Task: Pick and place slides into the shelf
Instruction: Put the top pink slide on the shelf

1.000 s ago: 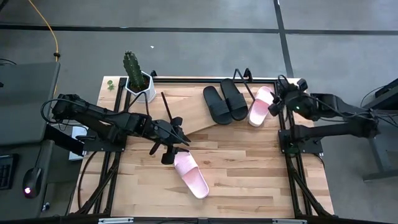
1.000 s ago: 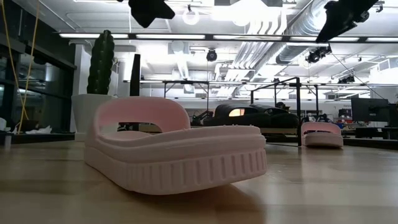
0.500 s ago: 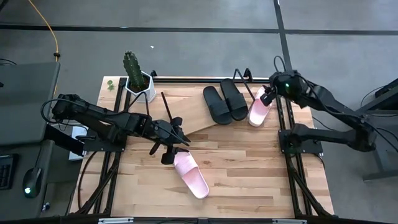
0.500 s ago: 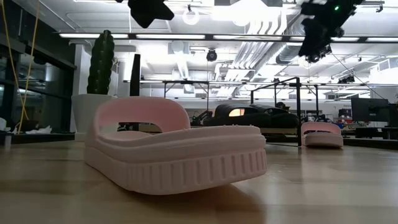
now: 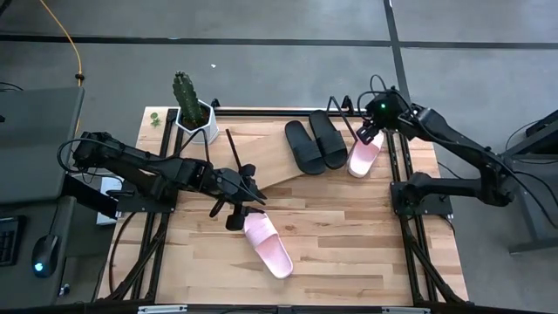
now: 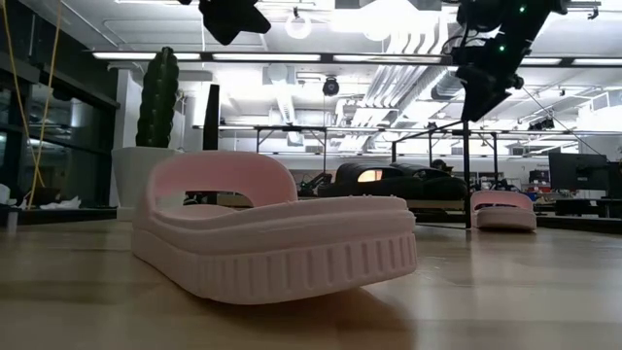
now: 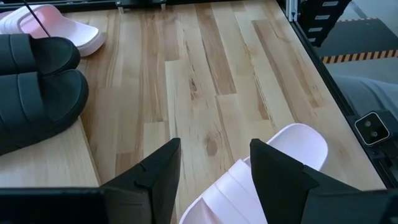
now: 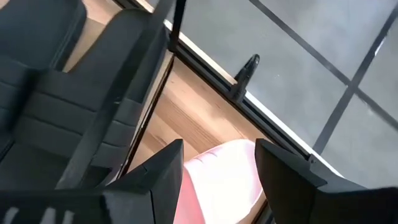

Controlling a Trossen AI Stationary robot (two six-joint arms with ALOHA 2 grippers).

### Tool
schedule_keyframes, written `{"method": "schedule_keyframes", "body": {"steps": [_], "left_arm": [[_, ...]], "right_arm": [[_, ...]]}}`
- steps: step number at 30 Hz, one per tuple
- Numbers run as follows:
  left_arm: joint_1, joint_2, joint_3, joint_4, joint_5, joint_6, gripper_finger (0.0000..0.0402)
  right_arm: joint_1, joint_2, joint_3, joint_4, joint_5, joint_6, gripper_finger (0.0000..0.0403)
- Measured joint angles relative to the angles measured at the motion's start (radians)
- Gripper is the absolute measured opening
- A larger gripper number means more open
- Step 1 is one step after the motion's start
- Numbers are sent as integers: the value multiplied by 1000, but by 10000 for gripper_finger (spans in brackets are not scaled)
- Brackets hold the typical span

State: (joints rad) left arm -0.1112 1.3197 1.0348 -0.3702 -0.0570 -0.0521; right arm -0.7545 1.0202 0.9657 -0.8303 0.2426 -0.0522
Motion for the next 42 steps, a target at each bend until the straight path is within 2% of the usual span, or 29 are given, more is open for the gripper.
{"method": "schedule_keyframes", "body": {"steps": [10,13,15,19,23,28,35,39,42], "left_arm": [[0,0,0,0,0,-5,177],[0,0,0,0,0,-5,177],[0,0,0,0,0,-5,177],[0,0,0,0,0,-6,177],[0,0,0,1,0,-5,177],[0,0,0,3,-1,-5,177],[0,0,0,3,-4,-5,177],[0,0,0,3,-4,-5,177],[0,0,0,2,-4,-5,177]], "right_arm": [[-6,2,0,-106,82,54,191],[-6,-5,-41,-43,77,55,191],[-11,-10,-106,45,60,44,191],[-64,-11,-256,225,-39,13,191],[-142,-32,-335,322,-64,6,191],[-199,-74,-346,336,-123,18,191],[-197,-127,-346,322,-226,28,191],[-182,-159,-346,232,-229,26,191],[-167,-182,-346,236,-241,23,191]]}}
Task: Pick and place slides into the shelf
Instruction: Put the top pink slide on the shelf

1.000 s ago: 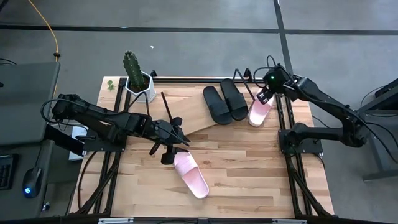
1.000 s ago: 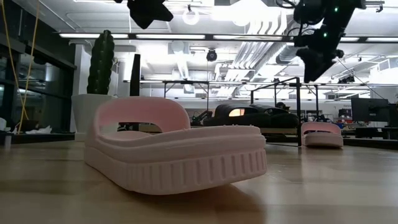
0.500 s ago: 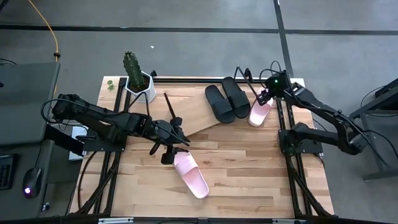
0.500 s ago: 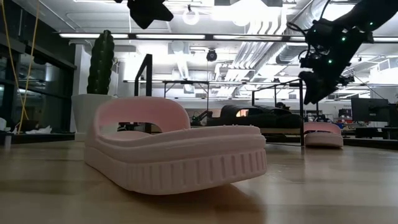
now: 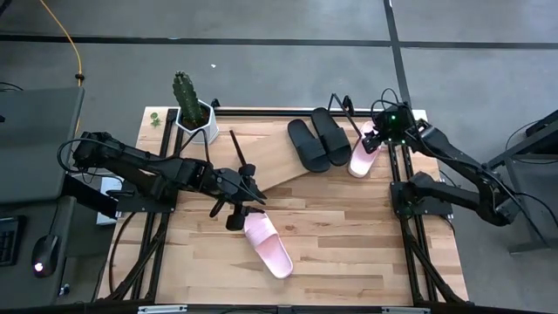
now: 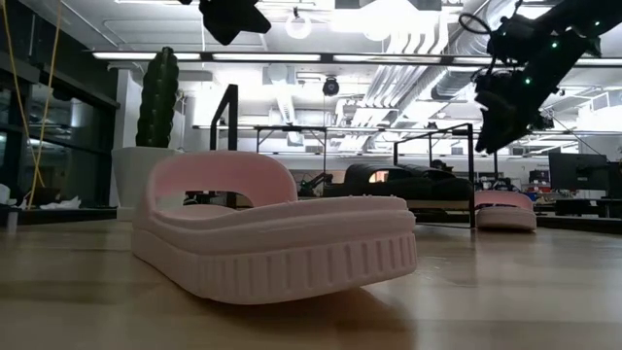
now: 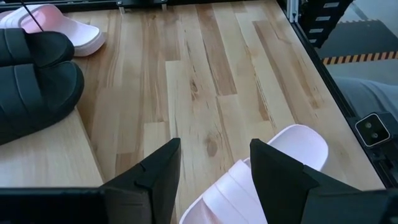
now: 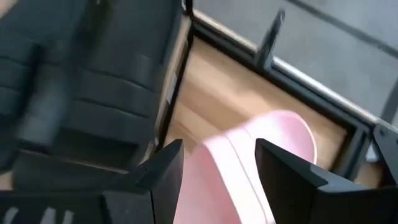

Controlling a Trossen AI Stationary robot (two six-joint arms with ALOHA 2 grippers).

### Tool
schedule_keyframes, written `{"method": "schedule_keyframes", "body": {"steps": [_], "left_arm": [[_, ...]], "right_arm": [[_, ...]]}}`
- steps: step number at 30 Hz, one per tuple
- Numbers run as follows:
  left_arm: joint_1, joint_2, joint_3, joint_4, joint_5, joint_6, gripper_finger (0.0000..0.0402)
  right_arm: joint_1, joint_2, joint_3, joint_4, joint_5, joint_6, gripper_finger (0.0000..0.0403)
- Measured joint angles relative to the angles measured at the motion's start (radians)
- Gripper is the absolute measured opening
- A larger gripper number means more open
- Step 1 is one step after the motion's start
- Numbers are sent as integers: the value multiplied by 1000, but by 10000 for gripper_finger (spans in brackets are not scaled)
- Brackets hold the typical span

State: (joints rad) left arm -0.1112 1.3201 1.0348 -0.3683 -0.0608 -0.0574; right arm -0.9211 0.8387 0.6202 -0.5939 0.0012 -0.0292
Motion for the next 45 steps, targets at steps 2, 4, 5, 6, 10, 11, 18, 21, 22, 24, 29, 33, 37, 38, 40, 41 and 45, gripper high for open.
{"method": "schedule_keyframes", "body": {"steps": [2,4,5,6,10,11,18,21,22,24,29,33,37,38,40,41,45], "left_arm": [[0,0,0,0,0,0,177],[0,0,0,0,0,0,177],[0,0,0,0,0,0,177],[0,0,0,-1,0,0,177],[0,0,0,-2,0,0,177],[0,0,0,-1,0,0,177],[0,0,0,-2,0,0,177],[0,0,0,-1,0,0,177],[0,0,0,-2,0,0,177],[0,0,0,-2,0,0,177],[0,0,0,-2,0,-2,177],[0,0,0,-3,0,-3,177],[0,0,0,-14,0,-10,177],[0,0,0,-18,0,-15,177],[0,0,0,-26,0,-25,177],[0,0,0,-28,0,-26,177],[0,0,0,-28,0,-26,177]], "right_arm": [[16,-12,0,-2,2,0,191],[30,-19,0,-3,28,3,191],[36,-21,0,-3,37,3,191],[43,-21,0,-4,44,3,191],[72,-21,0,-9,58,3,191],[78,-21,0,-9,64,3,191],[115,24,0,-17,119,13,191],[135,67,0,-18,139,20,191],[142,82,0,-19,154,24,191],[154,109,0,-20,168,26,191],[184,144,1,-22,209,32,191],[212,144,0,-24,240,38,191],[243,144,0,-28,263,47,191],[253,144,0,-29,273,49,191],[272,144,1,-32,285,51,191],[281,144,1,-32,288,52,191],[322,144,1,-38,321,65,191]]}}
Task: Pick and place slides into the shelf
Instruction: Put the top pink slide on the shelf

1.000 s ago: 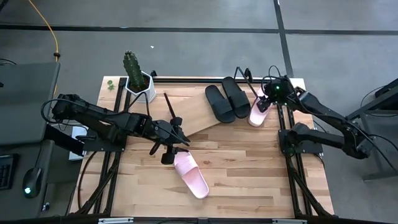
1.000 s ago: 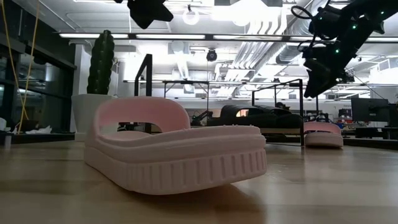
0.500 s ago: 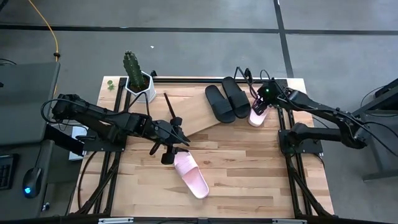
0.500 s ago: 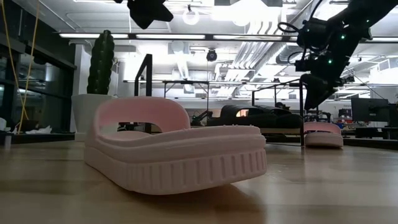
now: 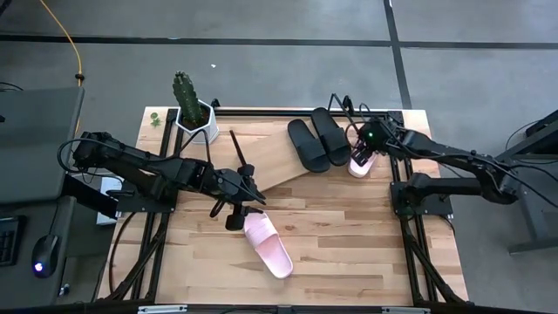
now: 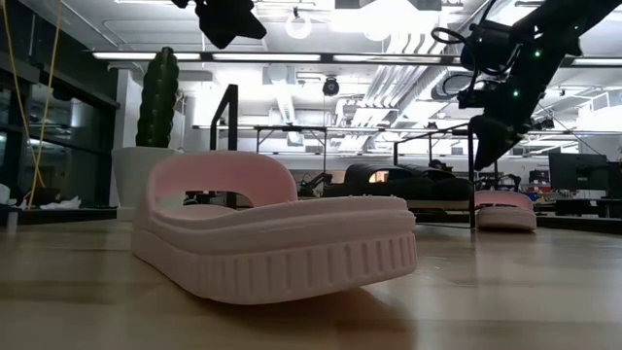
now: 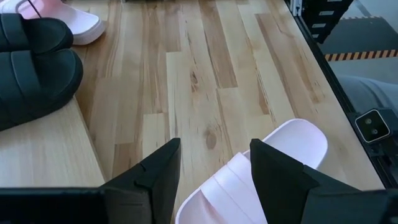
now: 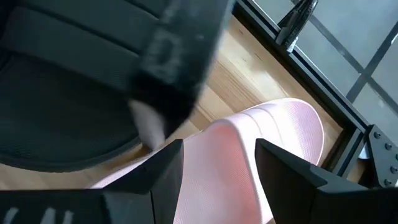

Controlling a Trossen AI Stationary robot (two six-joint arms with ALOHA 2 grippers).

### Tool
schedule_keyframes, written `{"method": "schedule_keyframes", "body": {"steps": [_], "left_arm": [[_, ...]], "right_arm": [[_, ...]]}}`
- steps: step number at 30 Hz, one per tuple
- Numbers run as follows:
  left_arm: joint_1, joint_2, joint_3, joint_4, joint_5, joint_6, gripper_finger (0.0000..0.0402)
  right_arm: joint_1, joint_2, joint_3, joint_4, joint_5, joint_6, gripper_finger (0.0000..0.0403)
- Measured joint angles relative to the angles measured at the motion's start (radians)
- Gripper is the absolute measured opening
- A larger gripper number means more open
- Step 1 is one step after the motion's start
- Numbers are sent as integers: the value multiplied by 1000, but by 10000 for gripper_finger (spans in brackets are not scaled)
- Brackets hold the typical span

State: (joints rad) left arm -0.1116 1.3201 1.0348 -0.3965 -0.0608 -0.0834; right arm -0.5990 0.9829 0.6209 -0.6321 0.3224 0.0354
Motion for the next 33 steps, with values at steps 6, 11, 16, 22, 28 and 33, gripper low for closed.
{"method": "schedule_keyframes", "body": {"steps": [6,11,16,22,28,33], "left_arm": [[0,0,0,0,0,0,177],[0,0,0,0,0,-2,177],[0,0,0,0,0,-2,177],[0,0,0,0,0,-3,177],[0,0,0,0,0,-3,177],[0,0,0,0,0,-3,177]], "right_arm": [[42,0,0,0,58,18,191],[45,0,11,-24,108,36,191],[42,0,14,-33,91,31,191],[29,0,14,-34,88,28,191],[10,0,14,-33,71,24,191],[10,-4,30,-54,46,17,191]]}}
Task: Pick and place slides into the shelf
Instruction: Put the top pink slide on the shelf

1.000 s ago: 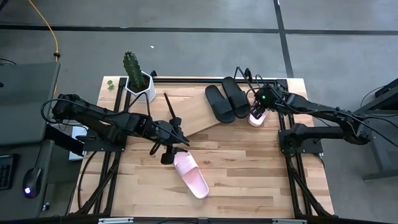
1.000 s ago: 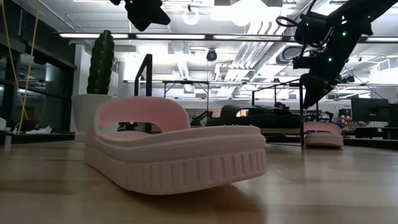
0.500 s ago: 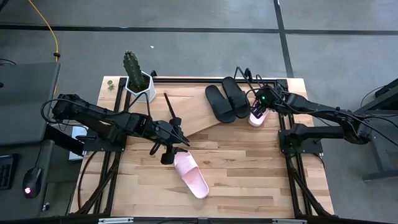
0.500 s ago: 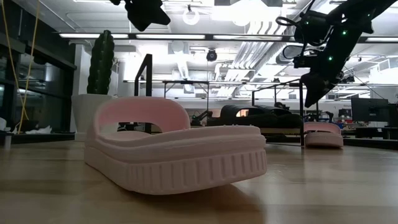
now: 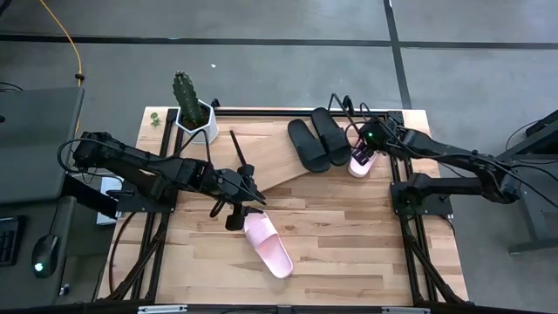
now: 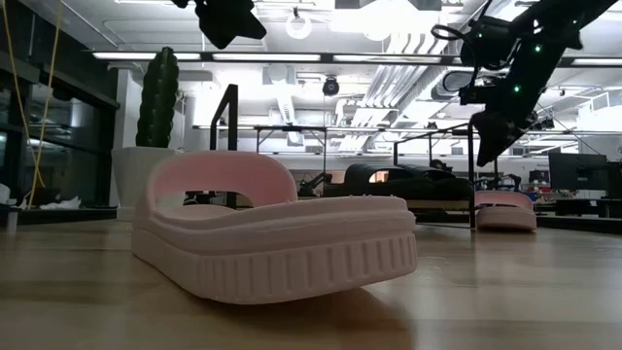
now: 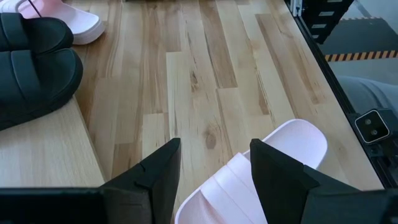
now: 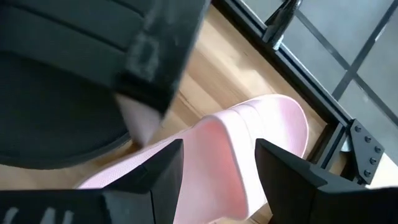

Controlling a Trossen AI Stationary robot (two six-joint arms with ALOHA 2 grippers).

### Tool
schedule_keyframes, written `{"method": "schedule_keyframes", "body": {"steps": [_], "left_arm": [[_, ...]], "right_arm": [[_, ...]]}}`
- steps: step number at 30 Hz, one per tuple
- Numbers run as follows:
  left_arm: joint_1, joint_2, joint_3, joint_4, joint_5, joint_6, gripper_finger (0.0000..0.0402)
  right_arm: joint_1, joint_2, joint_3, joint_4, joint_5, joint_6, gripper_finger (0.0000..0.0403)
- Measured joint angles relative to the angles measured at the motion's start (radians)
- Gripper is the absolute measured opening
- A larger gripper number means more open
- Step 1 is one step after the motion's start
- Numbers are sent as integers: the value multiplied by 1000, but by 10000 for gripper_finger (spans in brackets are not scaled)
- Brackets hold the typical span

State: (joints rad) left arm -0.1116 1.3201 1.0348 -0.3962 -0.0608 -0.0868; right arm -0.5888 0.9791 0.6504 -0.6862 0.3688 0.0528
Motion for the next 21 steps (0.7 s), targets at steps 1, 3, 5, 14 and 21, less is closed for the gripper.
{"method": "schedule_keyframes", "body": {"steps": [1,3,5,14,21], "left_arm": [[0,0,0,0,0,0,177],[0,0,0,0,0,0,177],[0,0,0,0,0,0,177],[0,0,0,-2,0,0,177],[0,0,0,3,-1,0,177]], "right_arm": [[0,-1,13,-18,0,5,191],[0,-13,20,-25,0,16,191],[0,-32,20,-30,-3,16,191],[0,-180,20,-27,-22,14,191],[-25,-278,23,-24,-66,6,191]]}}
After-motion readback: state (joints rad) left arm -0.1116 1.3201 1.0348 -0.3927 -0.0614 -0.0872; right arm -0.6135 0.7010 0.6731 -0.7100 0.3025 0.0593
